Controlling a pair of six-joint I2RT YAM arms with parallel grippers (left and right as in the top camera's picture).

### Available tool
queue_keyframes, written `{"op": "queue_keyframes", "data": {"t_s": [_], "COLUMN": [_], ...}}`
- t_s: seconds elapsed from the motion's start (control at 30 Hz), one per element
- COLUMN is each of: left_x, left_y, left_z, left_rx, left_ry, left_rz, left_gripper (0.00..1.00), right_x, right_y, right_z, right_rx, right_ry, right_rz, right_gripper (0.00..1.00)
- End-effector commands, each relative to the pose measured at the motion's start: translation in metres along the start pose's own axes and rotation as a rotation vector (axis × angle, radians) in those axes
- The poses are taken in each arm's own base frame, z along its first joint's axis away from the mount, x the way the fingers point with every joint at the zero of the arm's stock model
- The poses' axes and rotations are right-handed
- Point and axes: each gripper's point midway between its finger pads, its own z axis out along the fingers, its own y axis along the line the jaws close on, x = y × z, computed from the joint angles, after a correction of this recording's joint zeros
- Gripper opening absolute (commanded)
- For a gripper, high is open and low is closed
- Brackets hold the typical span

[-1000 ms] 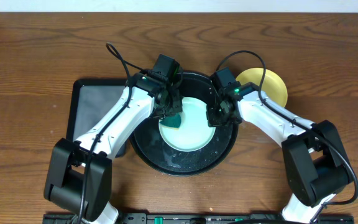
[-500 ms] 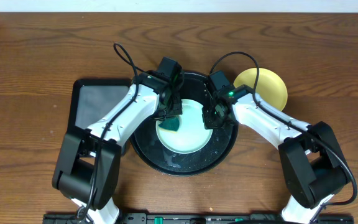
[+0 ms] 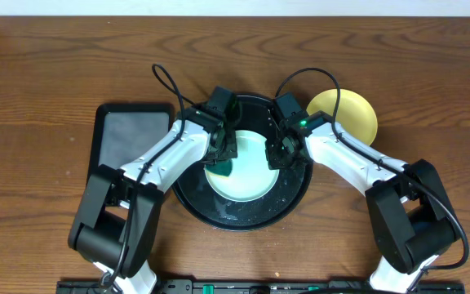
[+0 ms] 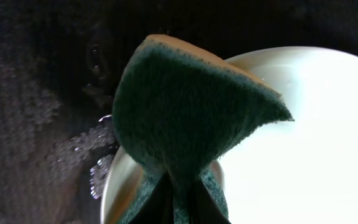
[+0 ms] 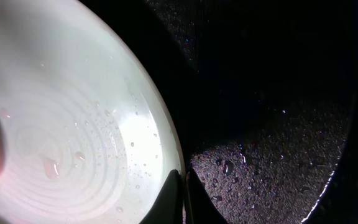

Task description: Clean dirty plates on tray and stack at the side

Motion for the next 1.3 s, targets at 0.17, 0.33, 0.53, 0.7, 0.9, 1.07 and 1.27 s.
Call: {"op": "queue_keyframes", "data": {"t_s": [0.17, 0.33, 0.53, 0.7, 0.9, 1.07, 1.27], "left_x": [0.035, 0.039, 0.032, 0.009, -0.014, -0.022, -0.008], "left_y": [-0.018, -0.045, -0.062, -0.076, -0.072, -0.049, -0.031], "left_z": [0.011, 0.004, -0.008, -0.043, -0.099, -0.122, -0.099], "left_rx": [0.155, 0.306, 0.397, 0.453, 0.445, 0.341, 0.25], "left_ry": [0.146, 0.19, 0.177, 0.075, -0.128, -0.239, -0.173], "left_rz": [-0.015, -0.01, 0.003, 0.032, 0.055, 0.034, 0.016], "left_gripper": [0.07, 0.07, 0.07, 0.08, 0.07, 0.07, 0.08], "right_x": [-0.001, -0.001, -0.001, -0.001, -0.001, -0.001, -0.001], "right_y": [0.0, 0.0, 0.0, 0.0, 0.0, 0.0, 0.0], "right_z": [-0.004, -0.004, -0.004, -0.004, -0.004, -0.004, -0.004], "right_rx": [0.006, 0.006, 0.007, 0.007, 0.007, 0.007, 0.007], "right_ry": [-0.017, -0.017, -0.018, -0.018, -0.018, -0.018, -0.018], "right_rz": [-0.006, -0.006, -0.006, -0.006, -0.006, -0.006, -0.006], "right_gripper": [0.01, 0.01, 0.01, 0.01, 0.01, 0.01, 0.01]}}
